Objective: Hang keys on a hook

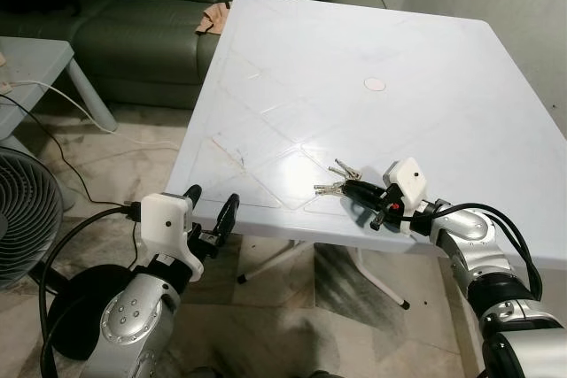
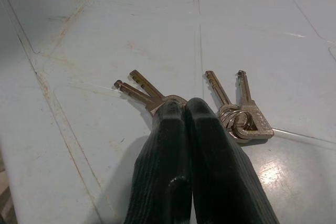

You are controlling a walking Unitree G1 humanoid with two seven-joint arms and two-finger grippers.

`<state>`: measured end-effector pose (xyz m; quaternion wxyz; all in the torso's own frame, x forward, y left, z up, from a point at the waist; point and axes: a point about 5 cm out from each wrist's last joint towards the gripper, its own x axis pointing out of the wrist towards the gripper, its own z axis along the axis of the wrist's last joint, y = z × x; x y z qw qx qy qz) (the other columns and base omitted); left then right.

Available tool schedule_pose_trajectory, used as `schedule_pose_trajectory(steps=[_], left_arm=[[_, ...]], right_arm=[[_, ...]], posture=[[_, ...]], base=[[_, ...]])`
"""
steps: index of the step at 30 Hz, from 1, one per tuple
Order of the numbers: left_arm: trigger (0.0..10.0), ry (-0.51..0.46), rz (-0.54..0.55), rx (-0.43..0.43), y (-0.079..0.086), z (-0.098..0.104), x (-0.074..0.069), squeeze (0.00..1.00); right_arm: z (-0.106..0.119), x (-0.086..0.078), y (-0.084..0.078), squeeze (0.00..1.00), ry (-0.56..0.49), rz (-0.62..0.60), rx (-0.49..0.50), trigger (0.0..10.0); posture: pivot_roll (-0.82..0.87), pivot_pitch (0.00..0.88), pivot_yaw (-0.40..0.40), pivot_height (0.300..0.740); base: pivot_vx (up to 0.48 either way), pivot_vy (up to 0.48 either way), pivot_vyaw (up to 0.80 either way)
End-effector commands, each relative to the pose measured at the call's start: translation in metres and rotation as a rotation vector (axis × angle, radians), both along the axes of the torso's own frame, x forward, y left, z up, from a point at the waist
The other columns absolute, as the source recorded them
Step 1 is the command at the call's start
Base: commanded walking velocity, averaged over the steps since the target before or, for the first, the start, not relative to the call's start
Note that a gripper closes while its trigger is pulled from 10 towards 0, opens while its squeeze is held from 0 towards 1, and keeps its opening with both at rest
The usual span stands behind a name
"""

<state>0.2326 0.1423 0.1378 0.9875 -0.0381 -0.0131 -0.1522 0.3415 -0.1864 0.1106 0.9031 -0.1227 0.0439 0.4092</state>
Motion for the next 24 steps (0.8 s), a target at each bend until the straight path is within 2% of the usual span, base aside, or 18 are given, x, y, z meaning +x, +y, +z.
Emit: schedule_pose_trajectory(steps=[1,6,8,9,10,11,23,24], left_arm=[[10.0,-0.008,0.005,-0.001,0.0012,0.0035,-0.0008,0.00],[10.0,-0.009,0.009,-0.002,0.0016,0.0038,-0.0002,0.00],[10.0,-0.009,0.010,-0.003,0.0016,0.0041,-0.0003,0.00],[10.0,-0.009,0.010,-0.003,0.0016,0.0042,-0.0004,0.00],[10.0,-0.010,0.010,-0.003,0.0016,0.0043,-0.0002,0.00],[10.0,-0.010,0.011,-0.002,0.0017,0.0043,-0.0001,0.00],[10.0,-0.024,0.028,0.017,0.0041,0.0061,0.0015,0.00],[10.0,-0.041,0.050,0.034,0.0060,0.0080,0.0036,0.00]], right_arm=[[-0.0011,-0.0013,-0.0002,0.00,0.001,0.012,-0.016,10.0],[-0.0003,-0.0005,-0.0002,0.00,-0.007,0.005,-0.019,10.0],[-0.0001,-0.0003,0.0004,0.00,-0.008,0.003,-0.012,9.2],[-0.0002,-0.0003,0.0007,0.00,-0.006,0.004,-0.006,4.7],[-0.0002,0.0000,0.0006,0.00,-0.001,-0.001,0.006,3.3],[-0.0001,0.0002,0.0005,0.00,-0.002,-0.005,0.008,0.0],[0.0012,0.0009,0.0013,0.00,-0.023,-0.032,0.031,0.0],[0.0058,0.0030,0.0021,0.00,-0.036,-0.055,0.088,0.0]], posture=[[-0.02,0.156,-0.074,0.724],[-0.01,0.155,-0.074,0.724],[-0.01,0.155,-0.073,0.724],[-0.01,0.155,-0.073,0.724],[-0.01,0.154,-0.073,0.724],[-0.01,0.154,-0.073,0.724],[-0.01,0.152,-0.071,0.724],[-0.01,0.148,-0.069,0.724]], base=[[0.000,0.000,0.00],[0.000,0.000,0.00],[0.000,0.000,0.00],[0.000,0.000,0.00],[0.000,0.000,0.00],[0.000,0.000,0.00],[0.000,0.000,0.00],[0.000,0.000,0.00]])
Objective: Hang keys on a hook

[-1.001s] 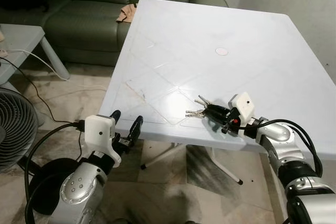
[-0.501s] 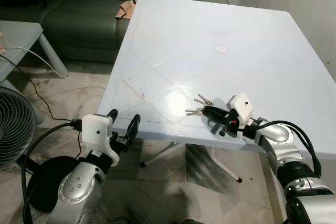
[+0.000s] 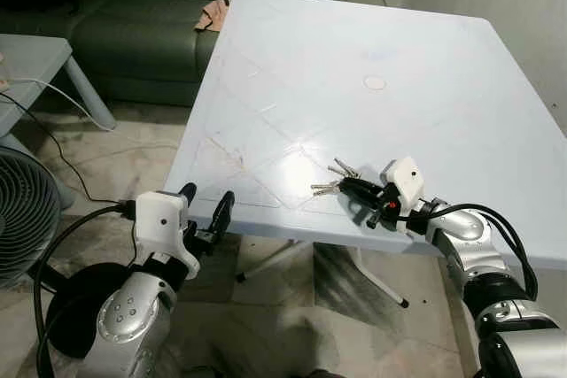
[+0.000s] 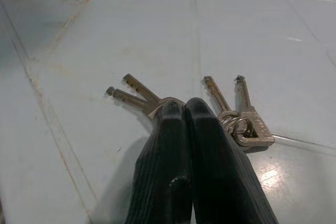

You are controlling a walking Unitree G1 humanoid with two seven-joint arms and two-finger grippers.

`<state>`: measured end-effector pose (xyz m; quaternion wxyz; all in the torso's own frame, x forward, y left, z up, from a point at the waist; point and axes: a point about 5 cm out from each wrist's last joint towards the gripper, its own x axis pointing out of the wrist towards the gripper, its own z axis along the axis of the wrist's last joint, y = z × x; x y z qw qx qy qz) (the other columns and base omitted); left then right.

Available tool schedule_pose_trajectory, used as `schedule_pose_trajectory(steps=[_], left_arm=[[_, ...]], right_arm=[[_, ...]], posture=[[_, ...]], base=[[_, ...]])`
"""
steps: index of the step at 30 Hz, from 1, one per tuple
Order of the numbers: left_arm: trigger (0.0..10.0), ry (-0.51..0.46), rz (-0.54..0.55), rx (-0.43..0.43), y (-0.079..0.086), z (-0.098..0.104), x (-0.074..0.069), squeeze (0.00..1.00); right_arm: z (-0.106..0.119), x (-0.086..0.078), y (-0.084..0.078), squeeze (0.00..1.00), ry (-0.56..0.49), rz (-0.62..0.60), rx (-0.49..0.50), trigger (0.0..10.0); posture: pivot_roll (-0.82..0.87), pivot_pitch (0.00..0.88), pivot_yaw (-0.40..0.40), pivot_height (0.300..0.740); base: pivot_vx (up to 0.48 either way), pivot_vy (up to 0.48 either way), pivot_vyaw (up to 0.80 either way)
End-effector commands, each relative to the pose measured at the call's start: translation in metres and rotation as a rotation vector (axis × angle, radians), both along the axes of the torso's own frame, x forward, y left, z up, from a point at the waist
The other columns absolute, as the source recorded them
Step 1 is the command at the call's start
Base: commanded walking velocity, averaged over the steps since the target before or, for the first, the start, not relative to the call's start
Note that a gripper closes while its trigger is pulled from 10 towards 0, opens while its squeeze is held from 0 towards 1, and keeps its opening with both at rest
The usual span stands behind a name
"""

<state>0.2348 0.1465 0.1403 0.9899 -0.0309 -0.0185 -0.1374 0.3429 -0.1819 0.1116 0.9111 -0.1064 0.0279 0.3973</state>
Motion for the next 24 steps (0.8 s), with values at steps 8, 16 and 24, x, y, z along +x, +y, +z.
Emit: schedule_pose_trajectory(steps=[8,16,24], left_arm=[[10.0,-0.033,0.091,-0.013,0.014,0.007,0.008,0.00],[10.0,-0.064,0.194,-0.039,0.031,0.014,0.024,0.00],[10.0,-0.089,0.274,0.009,0.043,0.017,0.036,0.00]], right_arm=[[0.028,0.005,0.005,0.00,-0.029,-0.080,0.409,0.0],[0.056,0.003,0.024,0.00,-0.077,-0.160,0.695,10.0],[0.068,0.004,0.020,0.00,-0.153,-0.315,0.704,10.0]], posture=[[-0.01,0.134,-0.067,0.724],[-0.03,0.103,-0.060,0.724],[-0.04,0.065,-0.058,0.724]], base=[[0.000,0.000,0.00],[0.000,0.000,0.00],[0.000,0.000,0.00]])
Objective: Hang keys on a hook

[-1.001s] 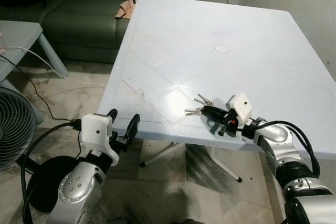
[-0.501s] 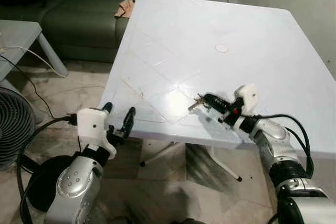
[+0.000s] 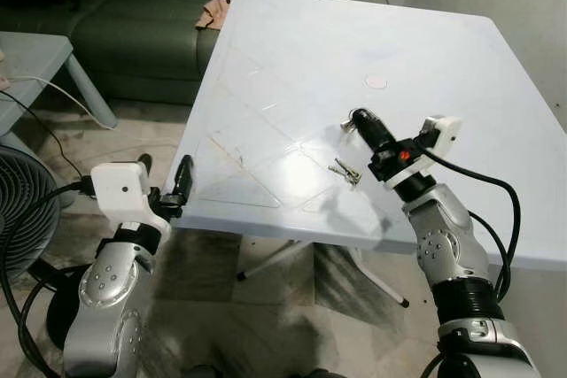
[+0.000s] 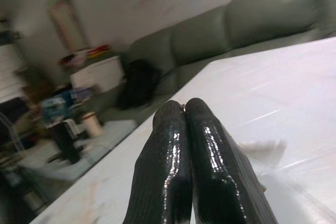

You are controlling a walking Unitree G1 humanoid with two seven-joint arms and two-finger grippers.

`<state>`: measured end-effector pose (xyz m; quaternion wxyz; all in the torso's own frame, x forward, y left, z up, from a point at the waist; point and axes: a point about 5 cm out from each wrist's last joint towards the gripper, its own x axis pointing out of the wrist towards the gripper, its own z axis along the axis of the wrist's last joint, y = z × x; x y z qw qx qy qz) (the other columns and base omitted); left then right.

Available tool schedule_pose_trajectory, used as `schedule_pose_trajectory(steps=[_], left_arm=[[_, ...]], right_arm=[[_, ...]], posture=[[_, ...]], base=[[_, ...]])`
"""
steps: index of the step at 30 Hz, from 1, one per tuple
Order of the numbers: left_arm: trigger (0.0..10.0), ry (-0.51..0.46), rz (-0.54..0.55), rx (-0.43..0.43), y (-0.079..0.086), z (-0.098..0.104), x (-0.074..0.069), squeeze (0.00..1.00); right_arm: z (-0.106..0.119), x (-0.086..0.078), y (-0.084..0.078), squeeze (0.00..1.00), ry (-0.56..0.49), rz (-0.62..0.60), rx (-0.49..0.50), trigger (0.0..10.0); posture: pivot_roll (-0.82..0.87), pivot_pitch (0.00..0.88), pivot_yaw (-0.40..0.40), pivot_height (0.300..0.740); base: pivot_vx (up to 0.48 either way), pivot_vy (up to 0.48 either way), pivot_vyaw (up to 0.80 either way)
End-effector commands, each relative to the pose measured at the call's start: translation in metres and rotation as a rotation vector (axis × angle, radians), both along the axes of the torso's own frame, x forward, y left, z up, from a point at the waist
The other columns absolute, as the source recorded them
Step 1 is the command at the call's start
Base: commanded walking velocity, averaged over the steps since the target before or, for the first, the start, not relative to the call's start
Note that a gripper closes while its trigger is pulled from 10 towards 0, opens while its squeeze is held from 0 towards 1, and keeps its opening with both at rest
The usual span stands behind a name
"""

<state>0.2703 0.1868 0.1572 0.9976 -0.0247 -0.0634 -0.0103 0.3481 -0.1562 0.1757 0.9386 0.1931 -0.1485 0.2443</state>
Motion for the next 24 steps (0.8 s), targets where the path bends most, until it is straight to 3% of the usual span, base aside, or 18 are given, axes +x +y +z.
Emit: schedule_pose_trajectory(steps=[1,6,10,21,24], left_arm=[[10.0,-0.009,0.024,0.020,0.004,0.001,0.002,0.00],[10.0,-0.039,0.022,-0.011,0.009,0.008,0.009,0.00],[10.0,-0.049,0.017,-0.025,0.012,0.009,0.009,0.00],[10.0,-0.061,0.001,-0.025,0.013,0.008,0.010,0.00],[10.0,-0.066,0.016,-0.031,0.014,0.007,0.015,0.00]], right_arm=[[0.007,-0.001,-0.008,0.00,-0.026,-0.084,-0.007,10.0],[0.010,-0.003,-0.007,0.00,-0.034,-0.211,-0.154,10.0],[0.004,-0.006,-0.001,0.00,-0.037,-0.236,-0.274,10.0],[-0.001,-0.012,0.002,0.00,-0.019,-0.292,-0.269,10.0],[-0.011,-0.020,0.011,0.00,0.023,-0.325,-0.241,10.0]], posture=[[-0.04,0.061,-0.058,0.724],[-0.05,0.036,-0.048,0.724],[-0.07,0.024,-0.037,0.724],[-0.07,0.008,-0.028,0.724],[-0.07,0.000,-0.042,0.724]], base=[[0.000,0.000,0.00],[0.000,0.000,0.00],[0.000,0.000,0.00],[0.000,0.000,0.00],[0.000,0.000,0.00]])
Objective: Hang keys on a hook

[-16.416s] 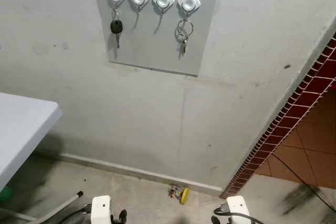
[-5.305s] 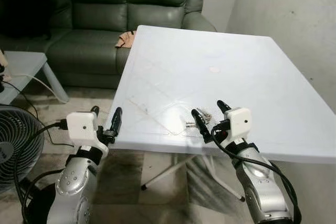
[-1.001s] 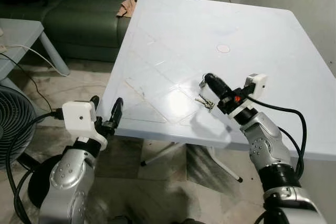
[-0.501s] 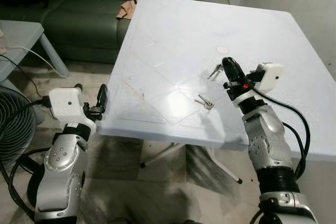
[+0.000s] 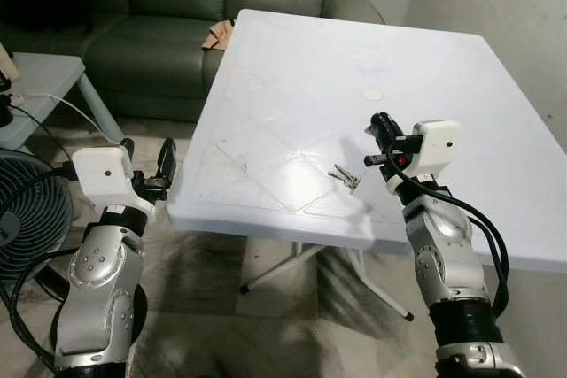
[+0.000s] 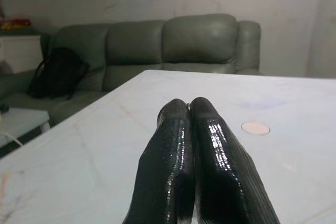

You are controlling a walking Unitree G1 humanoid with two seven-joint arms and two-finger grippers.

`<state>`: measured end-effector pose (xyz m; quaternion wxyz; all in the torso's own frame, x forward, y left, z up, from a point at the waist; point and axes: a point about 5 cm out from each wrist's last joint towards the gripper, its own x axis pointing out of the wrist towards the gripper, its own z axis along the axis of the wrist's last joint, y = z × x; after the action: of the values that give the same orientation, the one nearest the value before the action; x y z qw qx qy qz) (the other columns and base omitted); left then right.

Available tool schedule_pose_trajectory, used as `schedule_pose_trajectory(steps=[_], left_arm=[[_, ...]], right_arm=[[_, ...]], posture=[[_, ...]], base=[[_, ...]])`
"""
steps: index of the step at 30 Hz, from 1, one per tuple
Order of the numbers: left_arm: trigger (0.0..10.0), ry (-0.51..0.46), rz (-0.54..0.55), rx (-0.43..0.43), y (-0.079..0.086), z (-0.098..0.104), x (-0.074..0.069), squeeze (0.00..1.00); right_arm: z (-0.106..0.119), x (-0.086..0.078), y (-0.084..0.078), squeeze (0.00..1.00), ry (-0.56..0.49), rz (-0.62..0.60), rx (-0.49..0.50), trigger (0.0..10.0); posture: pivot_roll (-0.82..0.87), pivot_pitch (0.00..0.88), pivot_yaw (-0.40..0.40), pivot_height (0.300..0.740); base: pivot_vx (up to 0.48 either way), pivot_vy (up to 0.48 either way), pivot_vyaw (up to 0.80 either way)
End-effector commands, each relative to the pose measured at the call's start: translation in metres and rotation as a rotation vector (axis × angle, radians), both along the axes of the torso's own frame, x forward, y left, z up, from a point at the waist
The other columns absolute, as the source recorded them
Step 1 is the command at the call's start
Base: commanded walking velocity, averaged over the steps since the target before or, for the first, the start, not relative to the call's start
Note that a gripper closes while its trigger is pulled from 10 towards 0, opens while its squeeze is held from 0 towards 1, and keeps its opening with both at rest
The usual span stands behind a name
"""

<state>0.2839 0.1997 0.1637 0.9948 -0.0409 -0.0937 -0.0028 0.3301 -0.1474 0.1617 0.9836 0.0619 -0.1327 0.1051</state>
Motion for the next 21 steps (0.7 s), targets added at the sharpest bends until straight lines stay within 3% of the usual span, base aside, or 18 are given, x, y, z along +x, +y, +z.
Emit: schedule_pose_trajectory(steps=[1,14,21], left_arm=[[10.0,-0.004,0.006,0.000,0.001,-0.001,0.002,0.00],[10.0,0.017,0.008,-0.003,-0.005,-0.008,0.012,0.00],[10.0,0.008,0.022,-0.010,-0.003,-0.004,0.020,0.00]], right_arm=[[0.002,-0.003,0.004,0.00,-0.008,-0.001,-0.015,10.0],[-0.001,0.003,0.007,0.00,0.044,-0.032,-0.045,10.0],[-0.002,0.007,0.012,0.00,0.062,-0.027,-0.056,10.0]], posture=[[-0.07,0.000,-0.043,0.724],[-0.08,0.000,-0.039,0.724],[-0.08,0.000,-0.033,0.724]], base=[[0.000,0.000,0.00],[0.000,0.000,0.00],[0.000,0.000,-0.67]])
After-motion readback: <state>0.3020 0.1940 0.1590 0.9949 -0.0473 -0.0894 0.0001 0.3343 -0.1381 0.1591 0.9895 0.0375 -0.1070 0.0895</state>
